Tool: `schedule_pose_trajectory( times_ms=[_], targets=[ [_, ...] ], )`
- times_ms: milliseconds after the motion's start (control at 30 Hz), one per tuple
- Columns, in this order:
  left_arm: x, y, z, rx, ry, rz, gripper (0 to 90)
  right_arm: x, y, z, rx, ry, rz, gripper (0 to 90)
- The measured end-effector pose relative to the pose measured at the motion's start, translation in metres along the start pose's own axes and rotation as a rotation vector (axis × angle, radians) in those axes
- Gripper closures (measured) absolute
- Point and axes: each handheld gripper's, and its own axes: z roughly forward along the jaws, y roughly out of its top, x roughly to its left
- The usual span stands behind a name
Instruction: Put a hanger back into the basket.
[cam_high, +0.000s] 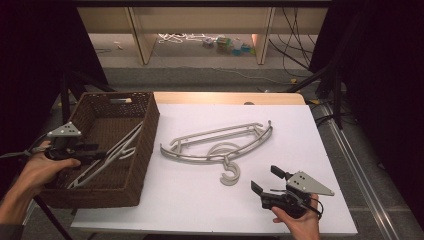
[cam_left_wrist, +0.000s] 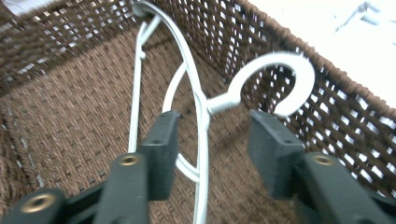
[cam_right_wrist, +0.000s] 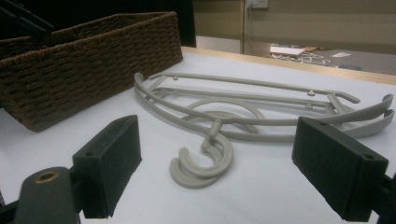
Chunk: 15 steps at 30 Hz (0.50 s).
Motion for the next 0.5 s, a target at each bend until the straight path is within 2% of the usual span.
schedule_pose_trajectory(
  times_ms=[100,133,200,233,267,300,400,433,467,500],
  targets=[
    [-0.004,0.005,-0.003,-0.006,0.01,0.001,44.7,0.001,-0.001,0.002,-0.017,0.009,0.011,16.4],
    [-0.007,0.007,-0.004,-0.018,0.011,-0.016,42.4,0.001,-0.001,0.002,-0.019,0.008,0.009,16.4],
    [-0.011,0.01,-0.006,-0.038,0.02,-0.024,39.4,0.0,0.0,0.0,0.0,0.001,0.001,16.4],
    [-0.013,0.012,-0.008,-0.053,0.031,-0.03,38.1,0.0,0.0,0.0,0.001,0.0,0.0,16.4],
    [-0.019,0.014,-0.007,-0.094,0.037,-0.07,36.2,0.0,0.0,0.0,-0.001,0.0,0.0,16.4],
    [-0.021,0.016,-0.008,-0.111,0.038,-0.078,34.6,0.0,0.0,0.0,-0.003,-0.001,-0.002,16.4],
    [-0.036,0.022,-0.009,-0.176,0.034,-0.093,29.5,0.0,0.0,0.0,-0.001,-0.001,-0.002,16.4],
    [-0.041,0.024,-0.01,-0.18,0.039,-0.095,27.5,0.0,0.0,0.0,-0.001,0.0,-0.001,16.4],
    [-0.049,0.026,-0.008,-0.211,0.032,-0.099,25.8,0.0,0.0,0.0,-0.003,0.007,0.007,16.4],
    [-0.053,0.027,-0.009,-0.211,0.026,-0.085,24.5,0.0,0.0,0.0,-0.009,0.004,0.004,16.3]
  ],
)
